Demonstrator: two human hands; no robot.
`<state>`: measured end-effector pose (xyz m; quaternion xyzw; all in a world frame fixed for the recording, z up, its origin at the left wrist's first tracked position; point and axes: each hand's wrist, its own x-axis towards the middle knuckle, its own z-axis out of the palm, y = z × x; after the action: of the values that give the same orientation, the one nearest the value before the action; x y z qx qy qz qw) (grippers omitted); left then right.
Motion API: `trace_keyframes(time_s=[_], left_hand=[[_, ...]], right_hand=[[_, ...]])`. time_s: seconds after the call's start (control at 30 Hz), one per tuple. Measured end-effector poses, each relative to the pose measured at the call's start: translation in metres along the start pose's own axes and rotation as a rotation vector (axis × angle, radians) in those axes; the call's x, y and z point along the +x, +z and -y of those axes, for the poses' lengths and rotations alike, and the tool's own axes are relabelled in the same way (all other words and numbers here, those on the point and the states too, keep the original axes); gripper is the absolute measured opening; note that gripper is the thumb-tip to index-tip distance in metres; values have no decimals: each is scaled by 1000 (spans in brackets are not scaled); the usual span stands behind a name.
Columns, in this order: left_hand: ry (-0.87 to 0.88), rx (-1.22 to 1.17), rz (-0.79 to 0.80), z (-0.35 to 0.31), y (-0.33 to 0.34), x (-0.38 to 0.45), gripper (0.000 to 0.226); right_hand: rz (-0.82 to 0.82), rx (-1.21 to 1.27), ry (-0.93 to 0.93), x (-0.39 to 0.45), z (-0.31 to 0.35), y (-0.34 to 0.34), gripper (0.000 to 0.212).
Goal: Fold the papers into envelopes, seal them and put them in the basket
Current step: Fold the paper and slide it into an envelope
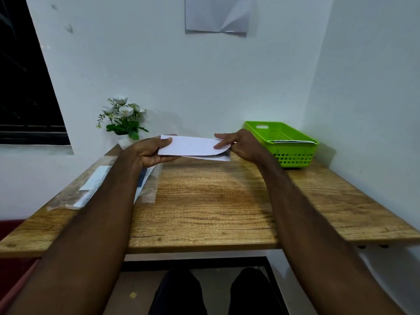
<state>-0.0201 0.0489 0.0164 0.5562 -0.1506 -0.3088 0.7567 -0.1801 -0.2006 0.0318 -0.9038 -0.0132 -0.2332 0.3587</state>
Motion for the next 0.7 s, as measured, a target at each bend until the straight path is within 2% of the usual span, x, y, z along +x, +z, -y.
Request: trace_keyframes(time_s=[0.07,0.13,0.2,0.27,0.33,0.4,0.53,0.7], left_hand=[[18,8,-10,-1,-1,1,16],[33,24,-12,-1,-2,2,16],[44,43,-4,-1,-2,3,16],[51,68,7,0,-2,5,16],[52,83,26,0,-1,6,17],[55,98,52,1,0,8,17],[75,129,101,2,1,11,19],[97,169,149,4,2,10,21]], right_hand=[[-8,-53,3,1,-1,-1,66],[-108,-39,14,2,-1,-1,67],[-222,-1,23,6,0,3,60],[-282,-70,10,12,5,11,45],[-272,-184,-6,18,13,22,31],[-224,-277,-13,24,26,34,26],[-116,-391,-8,37,50,54,27],[-97,-434,20,45,60,68,31]])
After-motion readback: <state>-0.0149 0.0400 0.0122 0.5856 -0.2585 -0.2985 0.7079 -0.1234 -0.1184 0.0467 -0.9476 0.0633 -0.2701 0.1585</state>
